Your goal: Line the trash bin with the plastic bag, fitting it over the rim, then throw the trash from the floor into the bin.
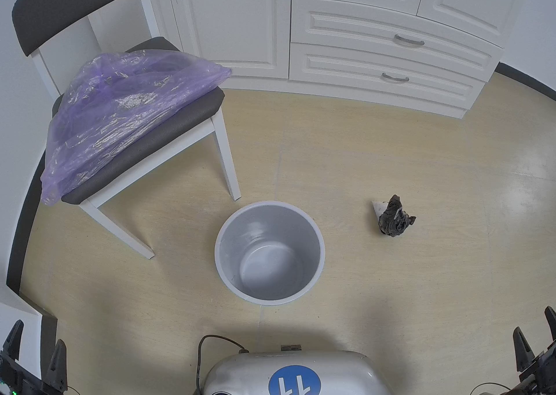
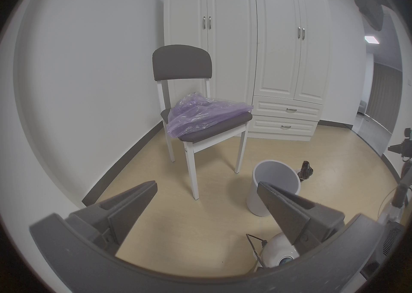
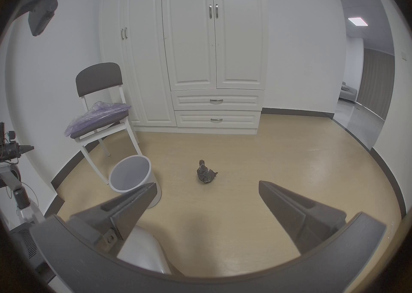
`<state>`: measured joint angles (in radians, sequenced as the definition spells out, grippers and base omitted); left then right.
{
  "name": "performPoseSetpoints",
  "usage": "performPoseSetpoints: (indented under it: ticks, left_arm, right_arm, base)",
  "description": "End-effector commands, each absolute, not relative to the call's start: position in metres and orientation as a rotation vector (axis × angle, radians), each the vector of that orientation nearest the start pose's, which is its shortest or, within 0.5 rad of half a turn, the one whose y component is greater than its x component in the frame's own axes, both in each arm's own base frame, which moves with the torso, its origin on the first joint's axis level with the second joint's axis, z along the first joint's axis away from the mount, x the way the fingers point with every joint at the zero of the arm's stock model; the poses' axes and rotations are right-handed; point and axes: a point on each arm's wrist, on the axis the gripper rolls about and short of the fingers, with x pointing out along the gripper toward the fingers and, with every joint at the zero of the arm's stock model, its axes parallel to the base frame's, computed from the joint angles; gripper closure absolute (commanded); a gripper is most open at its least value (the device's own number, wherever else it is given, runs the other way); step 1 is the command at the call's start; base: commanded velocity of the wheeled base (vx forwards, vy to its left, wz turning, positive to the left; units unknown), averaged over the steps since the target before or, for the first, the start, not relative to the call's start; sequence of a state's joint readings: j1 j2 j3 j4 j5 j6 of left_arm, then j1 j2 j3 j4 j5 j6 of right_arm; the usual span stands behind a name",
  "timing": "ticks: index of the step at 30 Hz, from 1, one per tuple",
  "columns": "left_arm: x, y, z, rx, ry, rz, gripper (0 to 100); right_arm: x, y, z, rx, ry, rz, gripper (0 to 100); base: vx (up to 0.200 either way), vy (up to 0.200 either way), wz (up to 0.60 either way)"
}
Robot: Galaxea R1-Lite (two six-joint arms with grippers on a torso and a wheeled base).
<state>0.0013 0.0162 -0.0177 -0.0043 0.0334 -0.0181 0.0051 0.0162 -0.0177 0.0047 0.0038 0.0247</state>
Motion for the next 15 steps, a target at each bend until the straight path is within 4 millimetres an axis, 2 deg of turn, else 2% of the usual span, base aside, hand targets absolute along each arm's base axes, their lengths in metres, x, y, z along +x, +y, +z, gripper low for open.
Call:
performPoseSetpoints:
  ticks: [1, 15]
  left_arm:
    - [-0.0228, 0.0007, 0.076, -0.018, -0.005, 0.035, 0]
    - [-0.0228, 0.0007, 0.0758, -0.014, -0.003, 0.032, 0]
  right_arm:
    - [-0.0229, 0.0, 0.0754, 0.023, 0.003, 0.009, 0]
    - [-0.0229, 0.0, 0.0754, 0.02, 0.003, 0.009, 0]
  base:
    - [0.0, 0.0, 0.0]
    - [0.0, 0.0, 0.0]
